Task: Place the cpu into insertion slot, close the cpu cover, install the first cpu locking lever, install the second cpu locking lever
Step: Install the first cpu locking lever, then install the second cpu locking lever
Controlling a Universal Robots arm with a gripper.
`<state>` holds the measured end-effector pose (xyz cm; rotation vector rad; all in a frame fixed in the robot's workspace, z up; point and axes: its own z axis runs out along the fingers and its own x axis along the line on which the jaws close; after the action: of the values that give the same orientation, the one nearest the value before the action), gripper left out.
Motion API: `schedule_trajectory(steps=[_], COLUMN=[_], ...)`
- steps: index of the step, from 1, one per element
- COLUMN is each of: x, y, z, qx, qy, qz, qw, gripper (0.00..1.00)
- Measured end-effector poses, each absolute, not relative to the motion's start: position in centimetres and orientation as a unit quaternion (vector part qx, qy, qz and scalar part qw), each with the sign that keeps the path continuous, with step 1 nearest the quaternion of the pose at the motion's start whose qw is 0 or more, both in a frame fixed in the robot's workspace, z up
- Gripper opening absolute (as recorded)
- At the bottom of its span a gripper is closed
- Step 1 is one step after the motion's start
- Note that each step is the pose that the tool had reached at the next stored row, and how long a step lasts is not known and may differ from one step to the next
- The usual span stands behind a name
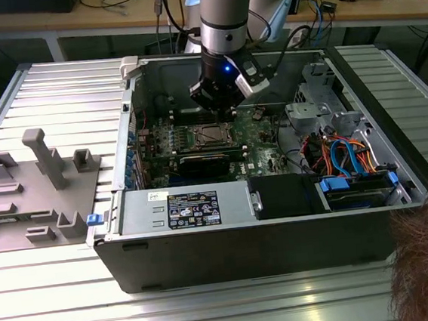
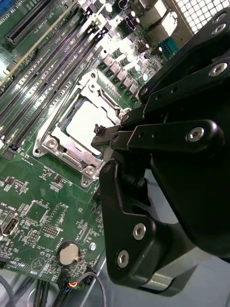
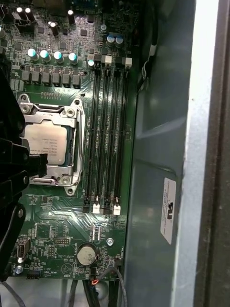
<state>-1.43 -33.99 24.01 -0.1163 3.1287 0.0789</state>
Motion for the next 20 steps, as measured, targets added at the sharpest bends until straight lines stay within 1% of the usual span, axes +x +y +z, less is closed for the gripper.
schedule_trajectory(steps=[5, 20], x=[-1.43, -1.43], y=[-33.99, -33.99], z=[24.84, 24.87], qx=[-0.037, -0.037], qy=[0.999, 0.999], qz=[0.025, 0.025], qw=[0.005, 0.005], gripper=[0.11, 0.11])
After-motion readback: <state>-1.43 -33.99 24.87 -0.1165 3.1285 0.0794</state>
